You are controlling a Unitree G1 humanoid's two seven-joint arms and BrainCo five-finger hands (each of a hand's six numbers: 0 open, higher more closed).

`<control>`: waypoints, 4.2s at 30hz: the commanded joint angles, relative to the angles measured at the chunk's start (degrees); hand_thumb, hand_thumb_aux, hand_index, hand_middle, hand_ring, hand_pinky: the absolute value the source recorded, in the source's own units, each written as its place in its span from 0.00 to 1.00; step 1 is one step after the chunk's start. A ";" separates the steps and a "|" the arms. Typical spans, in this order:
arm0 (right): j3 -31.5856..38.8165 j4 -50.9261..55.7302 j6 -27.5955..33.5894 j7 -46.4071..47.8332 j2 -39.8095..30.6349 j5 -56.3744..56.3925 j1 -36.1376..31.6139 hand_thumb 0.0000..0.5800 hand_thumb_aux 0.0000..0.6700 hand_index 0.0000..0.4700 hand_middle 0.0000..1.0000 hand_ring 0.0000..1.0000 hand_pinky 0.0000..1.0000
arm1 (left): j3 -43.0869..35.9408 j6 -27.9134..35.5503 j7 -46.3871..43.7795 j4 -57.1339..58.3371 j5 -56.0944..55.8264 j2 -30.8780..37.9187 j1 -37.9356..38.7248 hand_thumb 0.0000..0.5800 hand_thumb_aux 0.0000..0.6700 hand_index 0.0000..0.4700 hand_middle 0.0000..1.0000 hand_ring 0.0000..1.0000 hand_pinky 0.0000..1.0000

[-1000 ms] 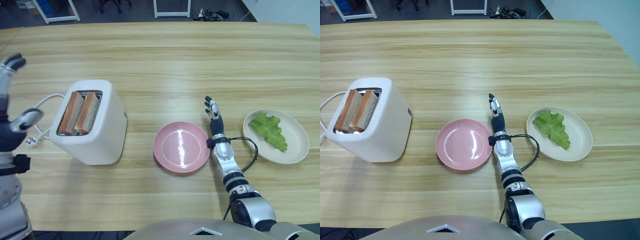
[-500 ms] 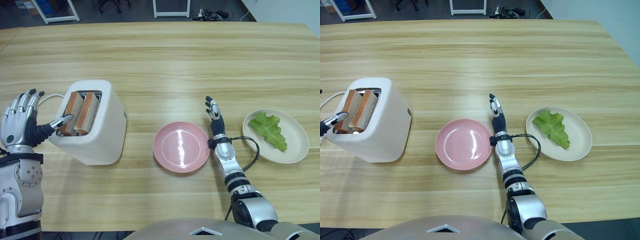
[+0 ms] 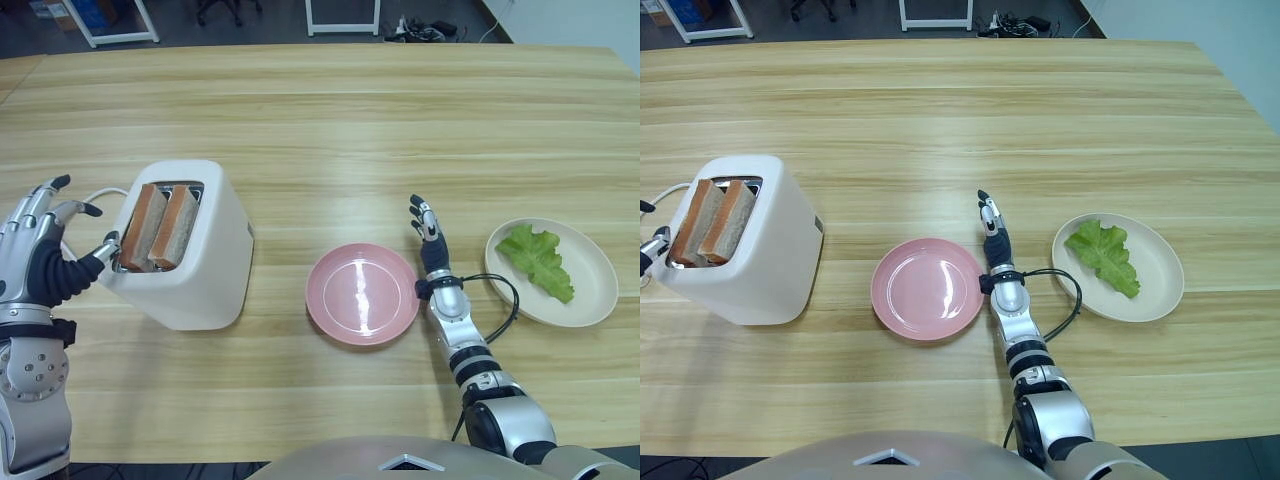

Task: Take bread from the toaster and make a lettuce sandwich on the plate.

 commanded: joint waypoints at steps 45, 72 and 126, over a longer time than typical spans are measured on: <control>1.18 -1.75 2.30 -0.59 0.24 -0.43 2.51 0.00 0.00 0.00 0.00 0.00 0.00 | -1.60 2.27 -3.75 -2.16 -6.80 -2.52 -2.05 1.00 1.00 1.00 1.00 1.00 1.00; -0.10 -1.50 1.85 -2.20 -1.43 0.60 1.04 0.00 0.00 0.00 0.00 0.00 0.00 | -20.57 1.75 -3.30 -11.06 -48.21 -21.72 -18.04 1.00 1.00 1.00 1.00 1.00 1.00; -2.51 -19.35 7.03 -2.40 -0.95 0.17 8.33 0.00 0.00 0.00 0.00 0.00 0.00 | -49.94 6.03 9.63 18.34 6.19 -24.58 -25.85 0.00 0.00 0.00 0.00 0.00 0.00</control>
